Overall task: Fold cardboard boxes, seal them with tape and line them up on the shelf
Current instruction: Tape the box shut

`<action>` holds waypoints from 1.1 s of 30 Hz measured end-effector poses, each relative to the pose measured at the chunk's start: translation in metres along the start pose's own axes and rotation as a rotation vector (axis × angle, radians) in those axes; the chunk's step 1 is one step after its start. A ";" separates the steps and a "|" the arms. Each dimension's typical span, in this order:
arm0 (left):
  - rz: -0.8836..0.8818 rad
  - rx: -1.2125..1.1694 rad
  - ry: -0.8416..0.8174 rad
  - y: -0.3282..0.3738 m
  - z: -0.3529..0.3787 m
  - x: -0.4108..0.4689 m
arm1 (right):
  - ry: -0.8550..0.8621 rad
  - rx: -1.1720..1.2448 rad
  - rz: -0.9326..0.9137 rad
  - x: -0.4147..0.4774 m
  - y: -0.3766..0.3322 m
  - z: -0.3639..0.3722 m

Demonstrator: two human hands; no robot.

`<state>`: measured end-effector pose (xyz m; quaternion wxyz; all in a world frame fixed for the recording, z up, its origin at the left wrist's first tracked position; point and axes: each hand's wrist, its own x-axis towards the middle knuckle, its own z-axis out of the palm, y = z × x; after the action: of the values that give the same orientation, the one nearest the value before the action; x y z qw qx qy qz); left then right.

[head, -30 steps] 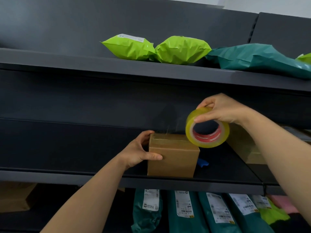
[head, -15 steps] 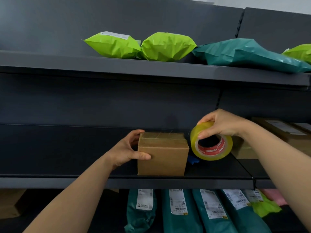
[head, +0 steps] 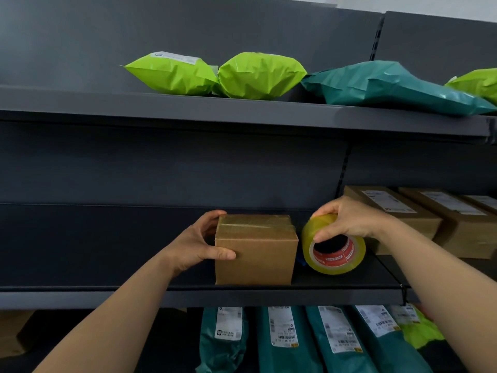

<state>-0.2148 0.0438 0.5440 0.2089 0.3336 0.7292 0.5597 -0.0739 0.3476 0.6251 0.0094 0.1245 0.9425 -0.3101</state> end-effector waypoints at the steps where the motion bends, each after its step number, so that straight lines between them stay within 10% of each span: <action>1: 0.000 0.000 0.000 0.000 0.000 0.000 | -0.004 0.006 0.001 0.001 0.001 0.001; 17: -0.082 0.239 0.006 0.021 0.000 -0.010 | -0.014 0.037 -0.037 0.005 0.007 0.006; 23: 0.273 0.924 0.192 0.033 0.042 -0.011 | 0.000 0.066 -0.058 0.004 0.012 0.007; 33: 0.133 1.315 0.220 0.057 0.082 -0.003 | 0.005 0.091 -0.091 0.009 0.018 0.009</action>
<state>-0.1428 0.1062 0.5748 -0.1483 0.3768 0.9134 0.0414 -0.0791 0.3584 0.6066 -0.0126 0.0828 0.9321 -0.3525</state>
